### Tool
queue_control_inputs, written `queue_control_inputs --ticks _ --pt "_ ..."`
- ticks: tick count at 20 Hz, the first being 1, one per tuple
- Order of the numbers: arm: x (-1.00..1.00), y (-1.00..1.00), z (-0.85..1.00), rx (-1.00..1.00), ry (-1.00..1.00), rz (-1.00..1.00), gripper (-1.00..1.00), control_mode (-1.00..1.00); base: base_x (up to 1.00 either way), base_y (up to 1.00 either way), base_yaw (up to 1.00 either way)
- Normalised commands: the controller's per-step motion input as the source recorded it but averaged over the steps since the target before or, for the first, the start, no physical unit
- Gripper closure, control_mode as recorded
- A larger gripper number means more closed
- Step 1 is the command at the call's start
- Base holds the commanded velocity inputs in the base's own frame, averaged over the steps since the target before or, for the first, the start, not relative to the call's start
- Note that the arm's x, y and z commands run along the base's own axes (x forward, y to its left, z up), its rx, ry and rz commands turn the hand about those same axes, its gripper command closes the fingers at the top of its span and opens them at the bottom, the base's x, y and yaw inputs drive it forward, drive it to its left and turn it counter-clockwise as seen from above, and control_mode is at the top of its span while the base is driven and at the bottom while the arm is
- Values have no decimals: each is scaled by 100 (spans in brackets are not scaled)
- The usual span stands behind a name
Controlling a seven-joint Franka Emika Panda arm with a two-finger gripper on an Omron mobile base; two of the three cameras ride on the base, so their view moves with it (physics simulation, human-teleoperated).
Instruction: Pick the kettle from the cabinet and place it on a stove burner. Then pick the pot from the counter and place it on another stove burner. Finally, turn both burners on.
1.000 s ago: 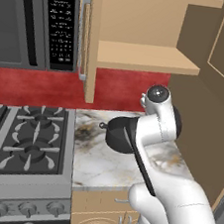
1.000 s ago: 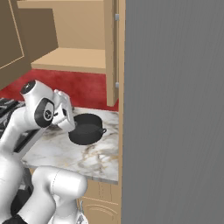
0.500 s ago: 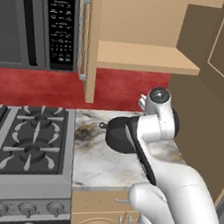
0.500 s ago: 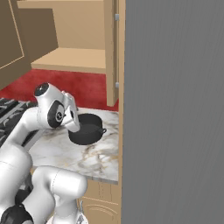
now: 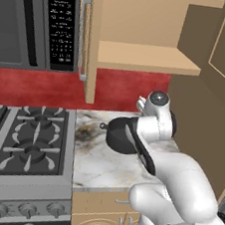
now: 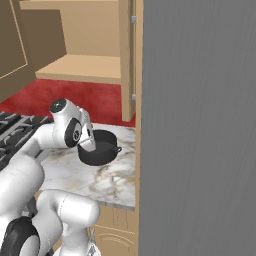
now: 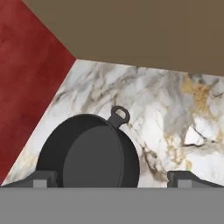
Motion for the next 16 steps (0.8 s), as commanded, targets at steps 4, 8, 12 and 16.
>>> queue_control_inputs --ticks 4,8,12,16 --pt "32 2 -25 4 0 4 -100 -100 0 0 0" --pt "28 1 -21 4 1 5 -100 -100 0 0 0" --pt "1 0 -2 4 0 4 -100 -100 0 0 0" --pt "-15 0 0 1 0 1 -100 -100 0 0 0"
